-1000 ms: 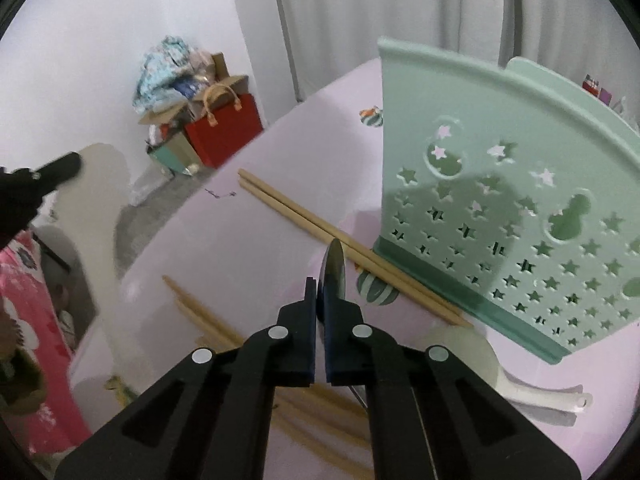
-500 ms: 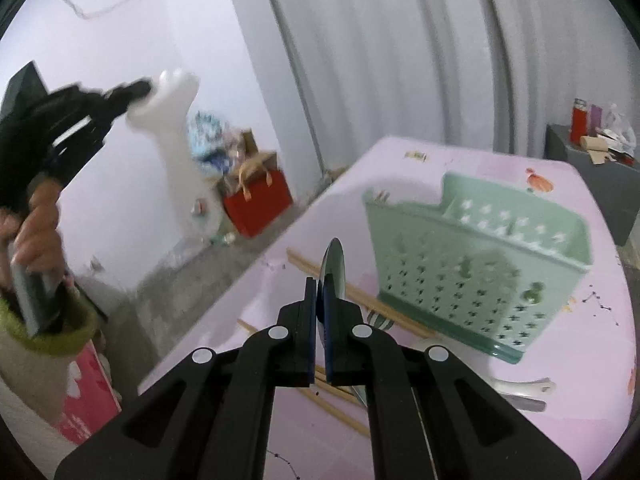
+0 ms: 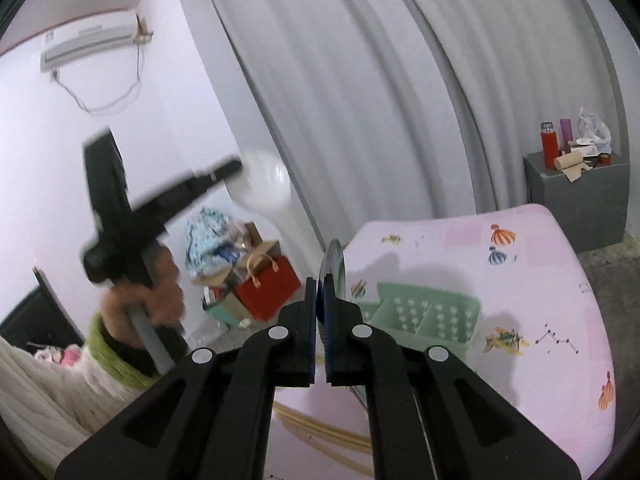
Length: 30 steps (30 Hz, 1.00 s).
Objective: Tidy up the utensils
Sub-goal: 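Lift the white paddle with the left gripper while the right gripper lifts the metal spoon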
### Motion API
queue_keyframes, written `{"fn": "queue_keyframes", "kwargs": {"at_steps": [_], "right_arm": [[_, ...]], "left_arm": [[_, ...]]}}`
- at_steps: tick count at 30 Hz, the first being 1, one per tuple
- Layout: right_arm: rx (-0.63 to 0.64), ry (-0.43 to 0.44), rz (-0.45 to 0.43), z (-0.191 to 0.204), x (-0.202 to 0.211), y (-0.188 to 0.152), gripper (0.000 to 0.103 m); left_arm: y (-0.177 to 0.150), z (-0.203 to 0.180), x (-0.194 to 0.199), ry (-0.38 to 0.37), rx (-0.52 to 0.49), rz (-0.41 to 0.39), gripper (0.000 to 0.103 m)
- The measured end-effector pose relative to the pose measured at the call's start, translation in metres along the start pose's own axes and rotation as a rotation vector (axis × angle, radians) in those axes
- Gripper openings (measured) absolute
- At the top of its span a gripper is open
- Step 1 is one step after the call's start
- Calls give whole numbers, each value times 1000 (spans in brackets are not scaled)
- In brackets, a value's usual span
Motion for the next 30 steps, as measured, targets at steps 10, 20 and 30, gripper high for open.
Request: {"fn": "queue_keyframes", "kwargs": {"at_steps": [10,20,30], "right_arm": [[-80,105,-78,-26,4,40,3],[-150,230,-84,-59,-48,68,3],[-303,430,-57,-96,-100,70,3]], "left_arm": [[-38,6,-49,114,-94,96,1],[-91,26,-80,120,-29,200,2],[-107,34,-68,92,69,223,26]]}}
Point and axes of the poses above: each gripper's, at about its wrist camera, not at the fingertips, and x roughly against the way its jaws point, z to its left, y to its top, the point moved 5 cm from there along -x, roughly the way its jaws point, and after that the axes turned 9 degrees about -y, right-handed, at the moved point
